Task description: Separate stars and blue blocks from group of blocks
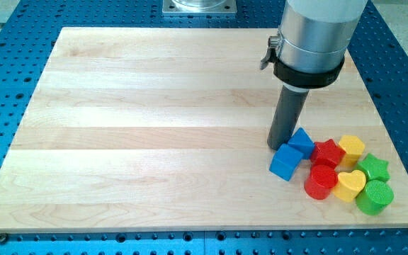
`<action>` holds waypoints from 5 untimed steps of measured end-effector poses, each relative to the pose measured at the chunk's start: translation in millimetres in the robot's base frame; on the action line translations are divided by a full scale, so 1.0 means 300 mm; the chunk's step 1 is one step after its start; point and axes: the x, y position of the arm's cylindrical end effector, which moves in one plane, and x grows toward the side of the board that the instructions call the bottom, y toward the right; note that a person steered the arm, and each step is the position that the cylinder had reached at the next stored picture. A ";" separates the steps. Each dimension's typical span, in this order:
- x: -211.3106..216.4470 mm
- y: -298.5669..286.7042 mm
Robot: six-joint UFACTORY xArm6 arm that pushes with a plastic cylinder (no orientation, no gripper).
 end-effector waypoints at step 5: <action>-0.234 0.448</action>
